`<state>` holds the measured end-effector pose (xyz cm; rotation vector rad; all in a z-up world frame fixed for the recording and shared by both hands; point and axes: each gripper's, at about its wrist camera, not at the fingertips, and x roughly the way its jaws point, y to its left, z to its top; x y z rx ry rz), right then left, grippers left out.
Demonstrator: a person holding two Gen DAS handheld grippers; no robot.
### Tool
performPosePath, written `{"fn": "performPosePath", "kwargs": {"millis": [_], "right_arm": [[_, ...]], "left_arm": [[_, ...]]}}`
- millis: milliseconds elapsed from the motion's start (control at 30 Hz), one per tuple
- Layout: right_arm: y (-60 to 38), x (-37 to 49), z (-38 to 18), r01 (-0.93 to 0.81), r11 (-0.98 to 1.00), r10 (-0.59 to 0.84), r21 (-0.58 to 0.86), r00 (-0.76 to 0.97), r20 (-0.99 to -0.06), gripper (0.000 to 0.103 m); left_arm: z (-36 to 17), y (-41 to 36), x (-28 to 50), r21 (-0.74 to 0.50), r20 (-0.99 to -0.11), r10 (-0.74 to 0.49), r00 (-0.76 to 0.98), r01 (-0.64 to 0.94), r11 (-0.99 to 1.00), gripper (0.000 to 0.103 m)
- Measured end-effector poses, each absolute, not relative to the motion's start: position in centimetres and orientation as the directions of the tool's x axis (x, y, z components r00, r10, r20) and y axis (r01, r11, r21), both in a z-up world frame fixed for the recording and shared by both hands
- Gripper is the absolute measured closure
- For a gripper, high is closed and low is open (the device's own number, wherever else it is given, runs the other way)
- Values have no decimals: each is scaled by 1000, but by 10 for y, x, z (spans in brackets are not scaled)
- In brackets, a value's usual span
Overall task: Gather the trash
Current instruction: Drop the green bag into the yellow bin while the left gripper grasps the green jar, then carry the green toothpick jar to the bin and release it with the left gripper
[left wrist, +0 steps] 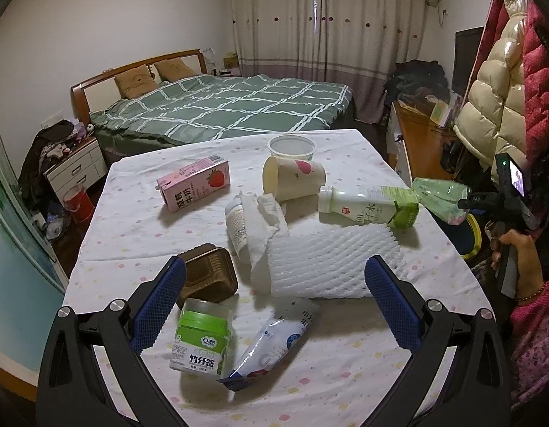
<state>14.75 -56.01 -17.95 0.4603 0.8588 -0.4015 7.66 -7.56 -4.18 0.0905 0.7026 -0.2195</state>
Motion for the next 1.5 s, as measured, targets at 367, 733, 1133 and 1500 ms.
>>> {"fn": "performPosePath", "kwargs": {"millis": [367, 733, 1133, 1500], "right_arm": [[-560, 146, -180, 522, 829, -177, 201, 587, -790, 57], [-528, 135, -151, 447, 872, -159, 202, 647, -746, 48], [-513, 138, -148, 413, 890, -142, 192, 652, -745, 48], [-508, 136, -147, 395, 897, -128, 198, 661, -739, 48]], "left_arm": [[-57, -60, 77, 17, -673, -159, 722, 230, 973, 4], [-83, -18, 59, 8, -719, -162, 676, 242, 970, 4], [-116, -7, 91, -46, -799, -168, 577, 220, 974, 36], [-136, -2, 104, -35, -832, -142, 535, 206, 978, 50]]}}
